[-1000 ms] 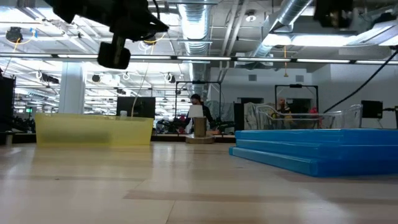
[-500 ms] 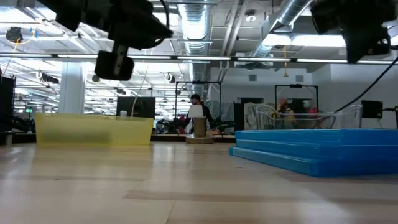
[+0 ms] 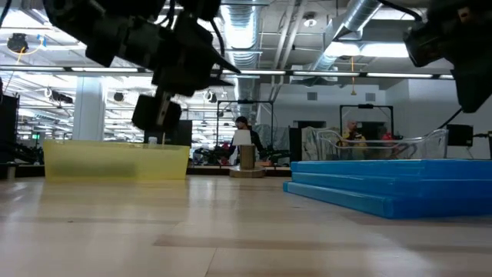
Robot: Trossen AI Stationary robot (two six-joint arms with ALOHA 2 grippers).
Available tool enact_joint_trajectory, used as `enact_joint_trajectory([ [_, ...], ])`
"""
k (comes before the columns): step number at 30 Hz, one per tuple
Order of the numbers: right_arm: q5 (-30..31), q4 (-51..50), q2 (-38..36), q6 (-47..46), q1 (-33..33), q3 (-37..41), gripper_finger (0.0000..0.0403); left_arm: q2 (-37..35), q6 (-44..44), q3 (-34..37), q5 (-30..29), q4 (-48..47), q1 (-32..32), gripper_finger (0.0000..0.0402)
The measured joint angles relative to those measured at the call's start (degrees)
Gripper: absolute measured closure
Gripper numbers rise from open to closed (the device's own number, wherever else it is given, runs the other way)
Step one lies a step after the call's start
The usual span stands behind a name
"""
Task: Pick & place jewel cases by type
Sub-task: Put the blue CD case into the transparent bin
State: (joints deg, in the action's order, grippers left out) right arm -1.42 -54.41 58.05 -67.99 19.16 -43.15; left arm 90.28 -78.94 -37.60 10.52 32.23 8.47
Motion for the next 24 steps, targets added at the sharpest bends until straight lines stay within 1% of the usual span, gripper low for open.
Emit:
enact_joint_trajectory([
  [2, 0.0, 0.5, 0.0, 0.2, 0.0, 0.5, 0.0288, 1.8, -0.8, 0.0, 1.1, 1.7, 0.0, 0.0315],
  [6, -1.4, 7.1, 0.0, 0.8, 0.0, 3.5, 0.0245, 3.6, -1.7, 0.0, 1.2, 2.5, 0.0, 0.0264],
  [10, -4.1, 15.6, 0.1, 0.8, -0.1, 8.1, 0.0217, 3.7, 0.4, 0.0, -0.5, 2.3, -0.1, 0.0232],
  [14, -4.5, 23.4, 0.1, -0.5, -0.2, 12.9, 0.0205, 3.7, 1.8, 0.0, -1.9, 2.2, -1.1, 0.0222],
  [18, -4.4, 28.9, 0.1, -1.1, -0.2, 16.5, 0.0207, 3.7, 3.4, 0.0, -1.7, 1.1, -3.3, 0.0221],
  [24, -4.3, 30.4, 0.1, -1.0, -2.3, 18.4, 0.0225, 3.7, 1.6, 0.0, -0.7, 1.1, -5.2, 0.0221],
])
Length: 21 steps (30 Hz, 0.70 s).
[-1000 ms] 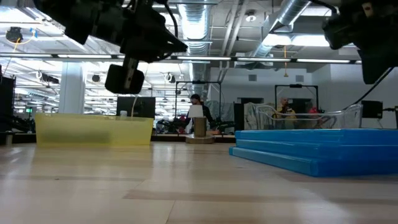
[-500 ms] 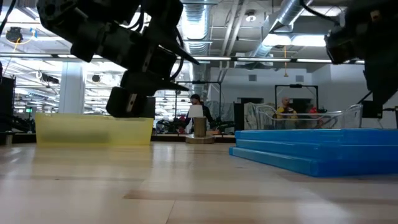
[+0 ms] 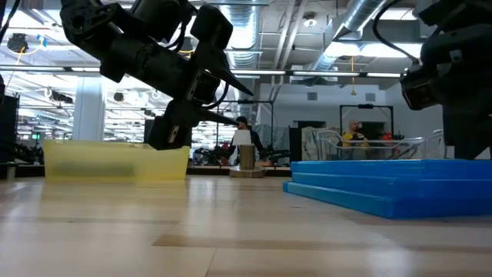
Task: Pick & place jewel cases by type
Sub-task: Put the blue CD case into the transparent bin
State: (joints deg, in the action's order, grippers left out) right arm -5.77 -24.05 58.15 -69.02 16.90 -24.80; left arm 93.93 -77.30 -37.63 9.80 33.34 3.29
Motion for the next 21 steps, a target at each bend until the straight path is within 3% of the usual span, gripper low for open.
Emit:
enact_joint_trajectory([
  [9, -0.3, 6.8, 0.0, 0.5, -3.7, 2.5, 0.0255, 0.0, -3.4, 0.0, 0.0, 0.1, 1.1, 0.0221],
  [16, -0.4, 6.5, 0.0, 0.5, -3.9, 2.6, 0.0261, 0.0, -5.0, 0.0, -1.3, 0.2, 2.0, 0.0221],
  [21, -0.5, 6.5, 0.0, 0.5, -3.9, 2.6, 0.0258, 6.4, -7.4, -2.8, -0.5, 5.0, 3.3, 0.0221],
])
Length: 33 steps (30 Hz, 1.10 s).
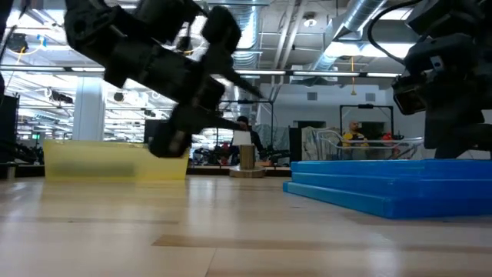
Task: Pick & place jewel cases by type
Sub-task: Put the blue CD case into the transparent bin
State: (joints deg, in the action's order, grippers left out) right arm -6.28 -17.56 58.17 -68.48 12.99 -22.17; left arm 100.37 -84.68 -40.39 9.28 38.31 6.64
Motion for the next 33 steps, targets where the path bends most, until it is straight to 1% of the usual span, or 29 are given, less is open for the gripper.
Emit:
enact_joint_trajectory([
  [3, 0.0, -0.2, 0.2, 0.1, 0.0, 0.0, 0.0259, 5.3, 0.1, -3.5, 1.7, 2.3, 0.5, 0.0221],
  [5, 0.0, -0.4, 0.3, 0.1, 0.0, 0.0, 0.0263, 8.3, 0.3, -6.0, 4.3, 2.8, 0.3, 0.0221],
  [7, -0.1, -0.3, 0.8, 1.0, 0.0, 0.0, 0.0271, 10.0, 0.5, -7.4, 7.4, 2.6, -0.1, 0.0221],
  [9, -0.2, -1.2, 1.3, 1.4, 0.0, 0.0, 0.0283, 10.8, 0.7, -8.3, 8.1, 2.8, -0.2, 0.0221],
  [12, 0.2, -2.9, 1.2, 1.5, 0.0, 0.0, 0.0313, 10.7, 0.9, -8.3, 7.8, 2.8, -0.3, 0.0221],
  [17, 0.9, -3.9, 1.2, 1.5, 0.0, 0.0, 0.0387, 10.7, -0.5, -8.3, 7.2, 2.0, -0.3, 0.0221],
  [18, 1.0, -3.9, 1.2, 1.5, 0.0, 0.0, 0.0394, 10.7, -0.9, -8.3, 7.1, 1.5, -0.3, 0.0221],
  [23, 1.9, -4.4, 1.2, 1.0, 0.0, 0.0, 0.0395, 10.7, -1.7, -8.2, 6.8, -1.9, -0.3, 0.0221],
  [26, 1.9, -4.6, 1.2, 1.0, 0.0, 0.0, 0.0401, 10.7, -1.2, -8.2, 5.3, -4.2, -0.3, 0.0221],
  [33, 1.9, -3.7, 2.3, 0.5, 0.0, 0.0, 0.0401, 11.2, 2.2, -8.3, 1.9, -4.3, -0.4, 0.0221],
])
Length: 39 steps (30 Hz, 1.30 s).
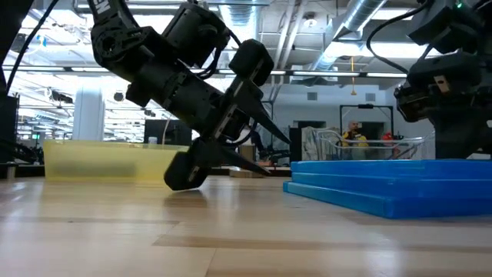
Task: Pick & place jewel cases by type
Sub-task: Put the blue CD case into the transparent bin
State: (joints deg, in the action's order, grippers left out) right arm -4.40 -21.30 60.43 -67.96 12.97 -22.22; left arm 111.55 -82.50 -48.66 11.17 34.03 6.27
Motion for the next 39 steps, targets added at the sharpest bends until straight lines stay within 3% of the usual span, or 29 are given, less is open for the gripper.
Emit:
enact_joint_trajectory([
  [8, -0.8, 8.1, 10.3, -1.1, 0.0, -1.1, 0.0402, 3.3, 0.4, -2.7, 1.5, -1.0, -0.1, 0.0221],
  [18, -1.7, 5.9, 19.7, -0.6, 0.0, -9.7, 0.0402, 3.3, 1.6, -3.2, 2.1, -2.6, -0.4, 0.0221],
  [29, -2.3, -1.0, 25.4, 2.4, -0.4, -19.1, 0.0403, 3.3, 3.1, -3.2, 2.9, -3.4, -0.9, 0.0221],
  [39, -1.1, -0.5, 26.2, 4.1, -4.5, -20.4, 0.0403, 3.3, 4.7, -3.0, 2.7, -2.8, -0.8, 0.0221],
])
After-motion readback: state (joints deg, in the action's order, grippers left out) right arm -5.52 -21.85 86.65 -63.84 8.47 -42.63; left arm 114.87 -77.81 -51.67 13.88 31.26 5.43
